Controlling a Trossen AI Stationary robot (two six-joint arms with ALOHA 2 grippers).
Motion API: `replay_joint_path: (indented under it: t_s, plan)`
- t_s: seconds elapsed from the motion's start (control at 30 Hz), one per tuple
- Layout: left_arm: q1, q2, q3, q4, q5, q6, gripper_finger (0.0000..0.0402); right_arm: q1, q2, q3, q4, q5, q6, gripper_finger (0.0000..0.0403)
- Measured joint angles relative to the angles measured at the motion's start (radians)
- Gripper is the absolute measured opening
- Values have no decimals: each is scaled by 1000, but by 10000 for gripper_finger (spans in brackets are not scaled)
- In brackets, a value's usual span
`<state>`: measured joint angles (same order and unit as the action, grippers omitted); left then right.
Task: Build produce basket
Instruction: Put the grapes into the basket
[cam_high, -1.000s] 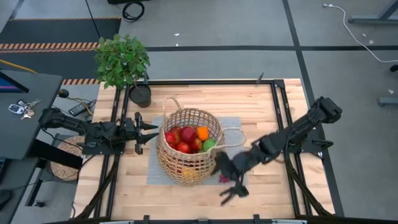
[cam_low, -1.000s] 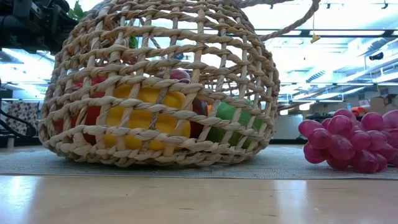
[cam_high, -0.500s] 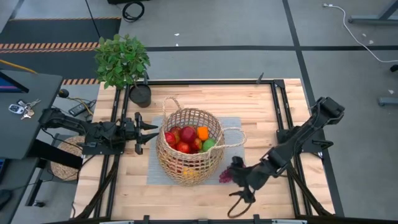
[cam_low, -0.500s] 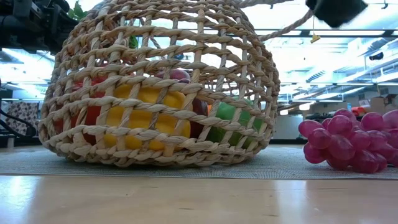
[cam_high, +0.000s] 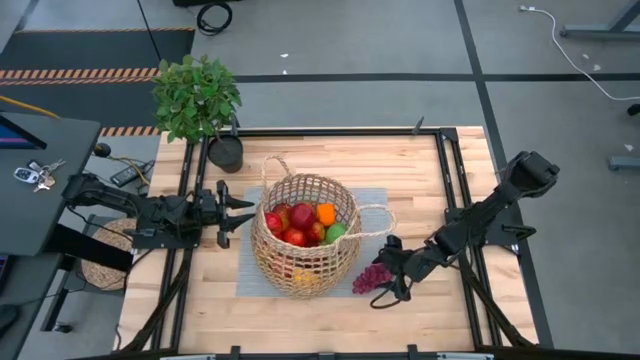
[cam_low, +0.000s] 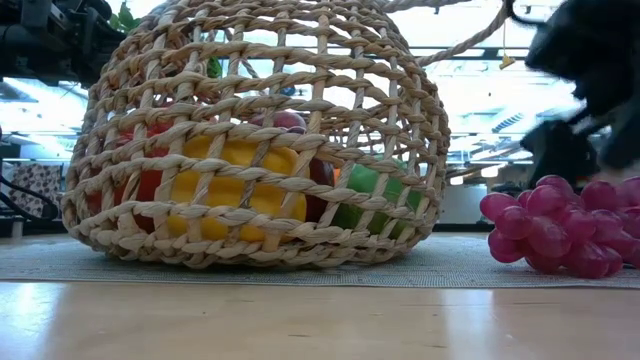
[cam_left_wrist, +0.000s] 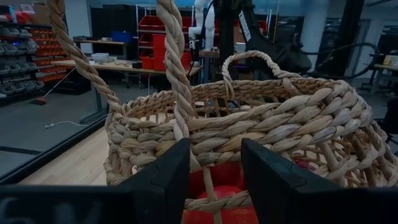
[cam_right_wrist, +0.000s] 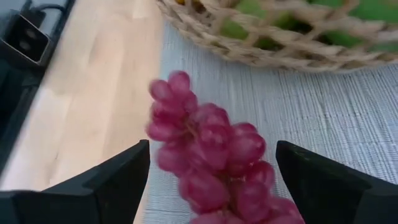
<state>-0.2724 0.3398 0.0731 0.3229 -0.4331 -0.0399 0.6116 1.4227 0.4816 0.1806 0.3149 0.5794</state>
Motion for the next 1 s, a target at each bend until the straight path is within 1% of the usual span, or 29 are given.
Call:
replay_joint_path:
  t_s: [0.17,0.37,0.47,0.63,0.73,0.87,1.0]
  plan:
    - [0,0,0,0,0,0,147,-9,77,-57,179,5,-65,348]
    - [0,0,0,0,0,0,152,-21,216,-59,329,2,-137,348]
    - [0,0,0,0,0,0,151,-28,260,-59,401,3,-146,348]
    - [0,0,0,0,0,0,147,-32,288,-59,432,12,-128,342]
    - [0,0,0,0,0,0,150,-32,288,-60,431,13,-112,321]
    - [0,0,0,0,0,0,152,-32,286,-60,432,4,-109,276]
    - [0,0,0,0,0,0,149,-33,279,-60,433,-31,-98,237]
